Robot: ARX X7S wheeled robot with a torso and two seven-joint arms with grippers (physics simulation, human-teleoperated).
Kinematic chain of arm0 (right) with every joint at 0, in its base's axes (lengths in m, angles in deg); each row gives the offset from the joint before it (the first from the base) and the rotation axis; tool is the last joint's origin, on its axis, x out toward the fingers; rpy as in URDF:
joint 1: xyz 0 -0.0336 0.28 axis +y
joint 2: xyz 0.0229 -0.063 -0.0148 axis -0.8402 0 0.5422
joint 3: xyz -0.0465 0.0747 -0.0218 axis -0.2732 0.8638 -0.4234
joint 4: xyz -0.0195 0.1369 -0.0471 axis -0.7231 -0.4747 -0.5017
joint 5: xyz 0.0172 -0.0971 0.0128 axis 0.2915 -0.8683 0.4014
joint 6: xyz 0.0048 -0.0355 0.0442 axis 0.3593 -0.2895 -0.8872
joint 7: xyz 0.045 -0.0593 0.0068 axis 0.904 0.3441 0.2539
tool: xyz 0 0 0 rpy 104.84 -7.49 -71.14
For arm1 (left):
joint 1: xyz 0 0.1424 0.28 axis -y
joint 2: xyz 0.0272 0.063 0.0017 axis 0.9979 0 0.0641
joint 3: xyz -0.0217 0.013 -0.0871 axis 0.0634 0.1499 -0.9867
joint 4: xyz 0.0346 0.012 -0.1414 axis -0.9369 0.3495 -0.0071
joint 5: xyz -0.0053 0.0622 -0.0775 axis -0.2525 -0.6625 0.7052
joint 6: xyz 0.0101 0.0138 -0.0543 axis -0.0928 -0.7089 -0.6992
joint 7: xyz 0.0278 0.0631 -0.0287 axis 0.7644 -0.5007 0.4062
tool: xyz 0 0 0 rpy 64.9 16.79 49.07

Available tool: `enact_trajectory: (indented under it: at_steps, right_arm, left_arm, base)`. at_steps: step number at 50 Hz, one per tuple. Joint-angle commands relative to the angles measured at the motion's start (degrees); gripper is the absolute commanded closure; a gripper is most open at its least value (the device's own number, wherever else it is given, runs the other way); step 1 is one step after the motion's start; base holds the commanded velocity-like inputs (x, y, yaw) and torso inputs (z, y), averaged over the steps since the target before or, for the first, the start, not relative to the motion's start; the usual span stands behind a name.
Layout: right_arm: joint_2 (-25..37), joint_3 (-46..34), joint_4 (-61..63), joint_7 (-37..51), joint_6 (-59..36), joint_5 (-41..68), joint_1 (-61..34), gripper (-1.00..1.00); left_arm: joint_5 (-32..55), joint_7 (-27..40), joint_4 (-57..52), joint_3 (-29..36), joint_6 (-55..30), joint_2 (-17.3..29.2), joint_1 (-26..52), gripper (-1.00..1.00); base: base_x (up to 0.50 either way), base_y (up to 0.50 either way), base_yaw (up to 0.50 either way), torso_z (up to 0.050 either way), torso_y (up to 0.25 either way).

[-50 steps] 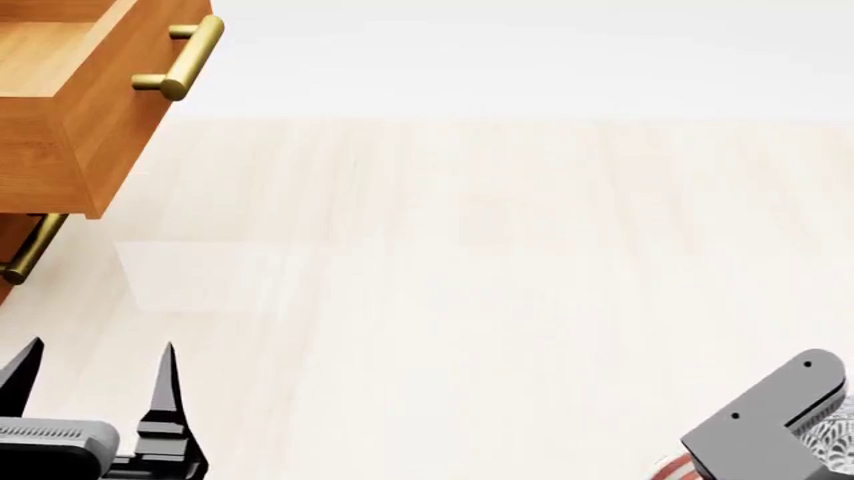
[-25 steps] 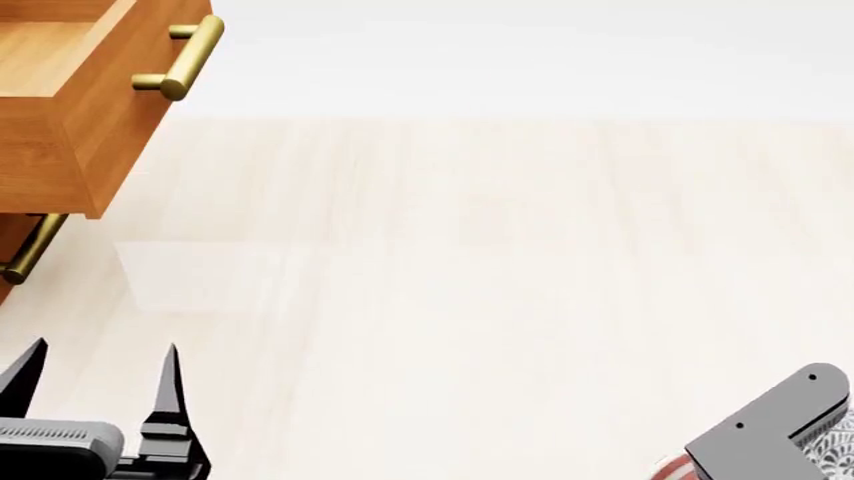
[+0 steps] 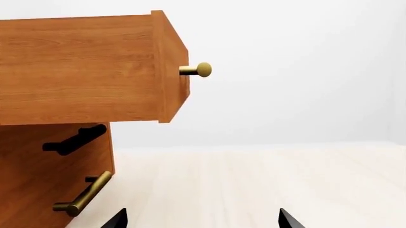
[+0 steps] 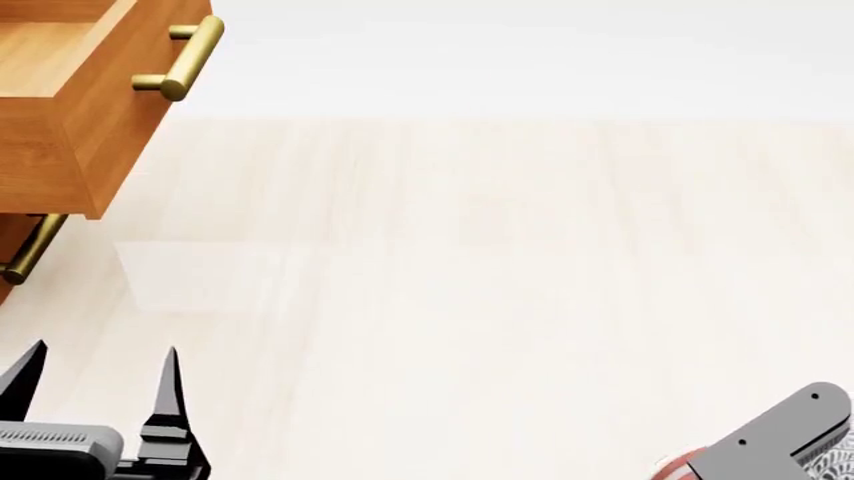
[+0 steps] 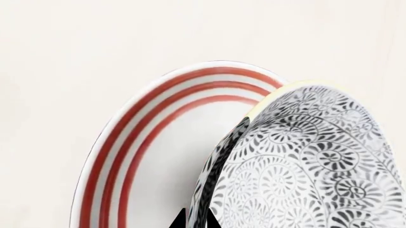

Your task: Put the bowl on the plate.

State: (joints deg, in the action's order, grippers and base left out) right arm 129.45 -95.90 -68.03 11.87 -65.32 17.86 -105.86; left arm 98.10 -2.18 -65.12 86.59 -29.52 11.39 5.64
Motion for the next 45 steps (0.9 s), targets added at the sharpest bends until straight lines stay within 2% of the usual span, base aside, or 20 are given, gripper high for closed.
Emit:
enact_trajectory:
  at_steps: [1, 40, 41, 45]
  right_arm:
    - [-0.27, 0.1, -0.45, -0.7, 1.37, -2.1, 0.34, 1.0]
    - [0.13, -0.77, -2.04, -2.95, 8.23, -5.06, 5.33, 1.0]
    - [0.19, -0.75, -1.7, -2.78, 8.13, -5.03, 5.27, -1.0]
    - [0.45, -0.75, -1.35, -3.31, 8.44, -5.15, 5.45, -1.0]
  left_arm:
    - [0.12, 0.1, 0.12, 0.12, 0.05, 0.11, 0.03, -1.0]
    - [0.0, 0.48, 0.06, 1.08, -0.35, 0.36, 0.74, -1.0]
    - [0.0, 0.51, 0.07, 1.06, -0.28, 0.37, 0.72, -1.0]
    - [0.02, 0.62, -0.31, 1.12, -0.46, 0.49, 0.69, -1.0]
  base:
    - [0.0, 0.0, 0.0, 0.0, 0.0]
    - [0.0, 0.0, 0.0, 0.0, 0.0]
    - [0.0, 0.0, 0.0, 0.0, 0.0]
    - [0.0, 0.0, 0.0, 0.0, 0.0]
